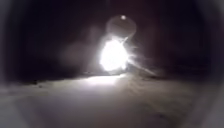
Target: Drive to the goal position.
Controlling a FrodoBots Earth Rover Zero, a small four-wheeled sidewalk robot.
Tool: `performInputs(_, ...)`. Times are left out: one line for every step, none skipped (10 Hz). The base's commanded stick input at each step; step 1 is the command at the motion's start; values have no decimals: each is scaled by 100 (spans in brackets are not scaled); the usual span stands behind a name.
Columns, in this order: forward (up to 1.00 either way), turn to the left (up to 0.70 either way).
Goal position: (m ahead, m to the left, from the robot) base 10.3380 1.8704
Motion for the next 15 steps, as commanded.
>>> performInputs(85,20)
performInputs(85,0)
performInputs(85,0)
performInputs(85,0)
performInputs(85,0)
performInputs(85,0)
performInputs(85,0)
performInputs(85,0)
performInputs(85,0)
performInputs(85,0)
performInputs(85,0)
performInputs(85,0)
performInputs(85,0)
performInputs(85,0)
performInputs(85,0)
